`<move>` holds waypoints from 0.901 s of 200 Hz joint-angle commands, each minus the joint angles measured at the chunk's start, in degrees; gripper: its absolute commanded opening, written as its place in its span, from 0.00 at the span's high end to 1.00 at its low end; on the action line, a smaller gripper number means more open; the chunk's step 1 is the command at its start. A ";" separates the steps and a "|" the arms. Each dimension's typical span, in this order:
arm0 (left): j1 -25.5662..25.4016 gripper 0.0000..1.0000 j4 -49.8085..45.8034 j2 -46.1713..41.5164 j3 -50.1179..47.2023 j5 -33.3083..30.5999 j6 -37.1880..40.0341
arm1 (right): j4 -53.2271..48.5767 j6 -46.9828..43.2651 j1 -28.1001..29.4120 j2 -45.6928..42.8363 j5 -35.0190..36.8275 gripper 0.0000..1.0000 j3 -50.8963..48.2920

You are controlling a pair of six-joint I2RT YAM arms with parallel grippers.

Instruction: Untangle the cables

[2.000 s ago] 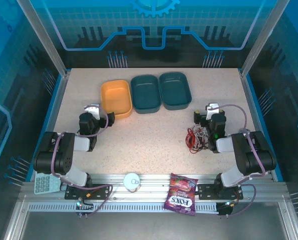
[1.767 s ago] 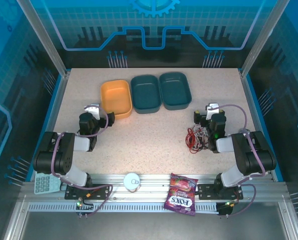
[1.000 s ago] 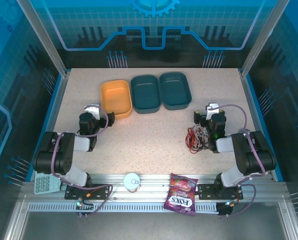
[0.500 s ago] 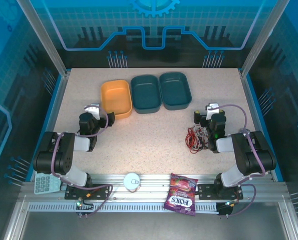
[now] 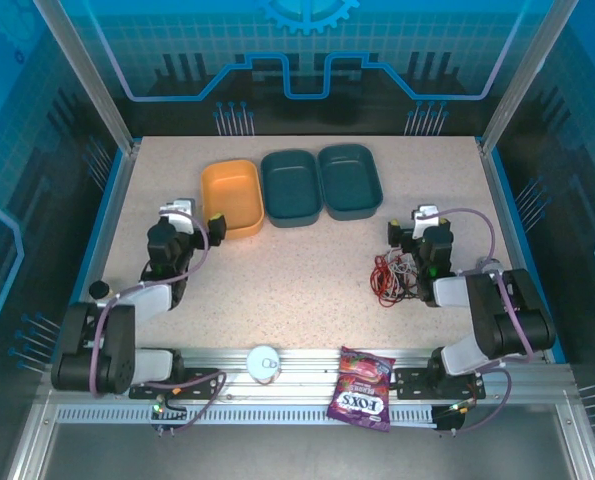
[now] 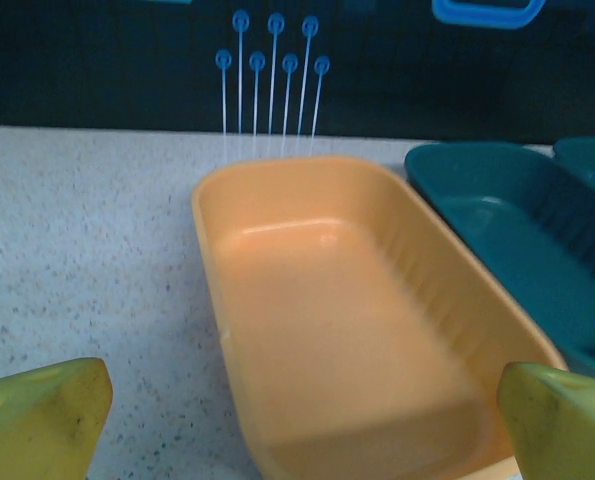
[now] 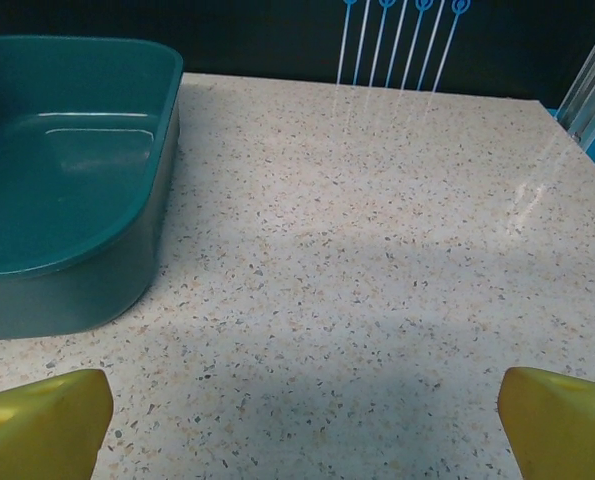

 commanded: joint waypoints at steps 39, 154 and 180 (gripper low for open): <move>-1.82 0.01 -14.81 -12.41 1.79 0.44 -5.85 | -23.92 4.51 -0.45 -19.92 6.53 0.00 6.04; -23.88 0.01 -30.54 -19.63 6.56 -5.44 -23.57 | -93.13 32.08 0.71 -39.93 4.03 0.20 20.25; -31.35 0.01 -27.19 -14.27 6.51 -8.84 -26.00 | -95.79 33.83 1.64 -39.26 -2.52 0.23 19.89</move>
